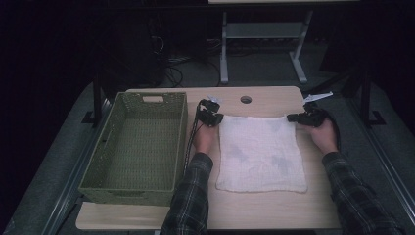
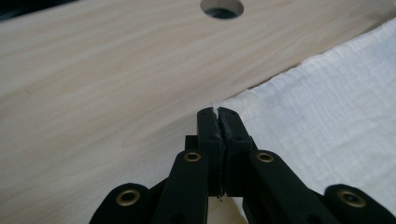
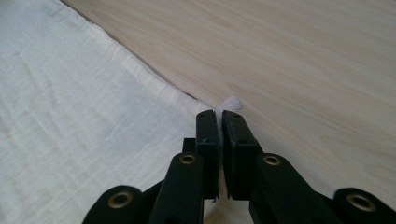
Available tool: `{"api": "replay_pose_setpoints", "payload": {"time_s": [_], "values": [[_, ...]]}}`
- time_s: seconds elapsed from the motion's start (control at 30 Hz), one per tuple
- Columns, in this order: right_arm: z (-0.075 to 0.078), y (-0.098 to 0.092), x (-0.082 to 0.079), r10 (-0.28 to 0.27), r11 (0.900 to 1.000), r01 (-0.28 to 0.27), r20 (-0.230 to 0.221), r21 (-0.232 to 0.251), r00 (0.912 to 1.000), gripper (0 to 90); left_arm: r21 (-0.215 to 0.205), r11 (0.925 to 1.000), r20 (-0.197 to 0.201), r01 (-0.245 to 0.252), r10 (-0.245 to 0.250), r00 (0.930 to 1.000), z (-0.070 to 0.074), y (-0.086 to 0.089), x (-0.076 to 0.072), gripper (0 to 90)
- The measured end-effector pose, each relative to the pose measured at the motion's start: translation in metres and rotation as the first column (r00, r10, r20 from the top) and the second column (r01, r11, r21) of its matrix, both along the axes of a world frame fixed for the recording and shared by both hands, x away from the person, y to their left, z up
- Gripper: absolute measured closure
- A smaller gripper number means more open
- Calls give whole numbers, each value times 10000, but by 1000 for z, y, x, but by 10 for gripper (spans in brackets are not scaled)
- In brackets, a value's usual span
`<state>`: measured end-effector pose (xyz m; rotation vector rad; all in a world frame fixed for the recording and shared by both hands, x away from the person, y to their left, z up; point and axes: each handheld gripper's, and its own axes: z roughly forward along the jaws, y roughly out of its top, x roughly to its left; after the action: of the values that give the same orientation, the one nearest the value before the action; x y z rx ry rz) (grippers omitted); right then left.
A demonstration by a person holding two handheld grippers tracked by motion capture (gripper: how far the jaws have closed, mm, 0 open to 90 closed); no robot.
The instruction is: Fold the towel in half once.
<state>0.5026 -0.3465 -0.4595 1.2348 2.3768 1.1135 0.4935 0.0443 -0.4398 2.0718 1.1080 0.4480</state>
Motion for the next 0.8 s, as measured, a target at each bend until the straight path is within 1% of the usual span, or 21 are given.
{"api": "replay_pose_setpoints", "payload": {"time_s": [0.07, 0.13, 0.17, 0.2, 0.27, 0.3, 0.33, 0.37, 0.4, 0.6, 0.67, 0.77, 0.8], "values": [[8, -1, 0, 30, 10000, -30, 130, -3, 9999, 853, -169, 9998, 188, -82, 85, 9998, 8, 0, -1, 883], [18, -2, 2, 69, 10000, -67, 330, -48, 9994, 853, -328, 9993, 462, -195, 210, 9987, 17, 1, -2, 883], [24, -3, 2, 57, 10000, -59, 376, 29, 9993, 853, -519, 9983, 542, -272, 301, 9981, 22, 2, -3, 883], [31, -4, 3, 60, 10000, -60, 528, -11, 9986, 854, -582, 9979, 600, -269, 304, 9977, 25, 2, -4, 883], [39, -5, 3, 91, 9999, -94, 700, 48, 9975, 853, -656, 9975, 720, -245, 292, 9970, 31, 2, -7, 883], [42, -5, 2, 130, 9998, -140, 813, 118, 9966, 854, -687, 9974, 717, -206, 256, 9971, 34, 1, -9, 883], [44, -5, 0, 149, 9995, -172, 820, 283, 9965, 853, -747, 9971, 755, -162, 219, 9969, 36, 1, -11, 883], [45, -5, -3, 163, 9989, -196, 774, 418, 9969, 853, -684, 9976, 777, -104, 157, 9969, 37, 2, -15, 882], [46, -5, -6, 248, 9985, -287, 821, 458, 9963, 853, -672, 9977, 765, -77, 129, 9970, 38, 2, -18, 882], [45, -4, -29, 513, 9975, -554, 899, 439, 9946, 853, -484, 9988, 828, 122, -82, 9965, 40, 7, -40, 882], [44, -6, -35, 581, 9969, -633, 1033, 475, 9930, 853, -393, 9991, 901, 134, -98, 9959, 40, 8, -46, 882], [46, -8, -47, 594, 9957, -668, 1118, 636, 9919, 853, -426, 9990, 899, 117, -78, 9959, 40, 10, -55, 882], [46, -9, -51, 634, 9957, -706, 1153, 596, 9913, 853, -468, 9988, 888, 132, -90, 9960, 40, 10, -57, 882]]}}
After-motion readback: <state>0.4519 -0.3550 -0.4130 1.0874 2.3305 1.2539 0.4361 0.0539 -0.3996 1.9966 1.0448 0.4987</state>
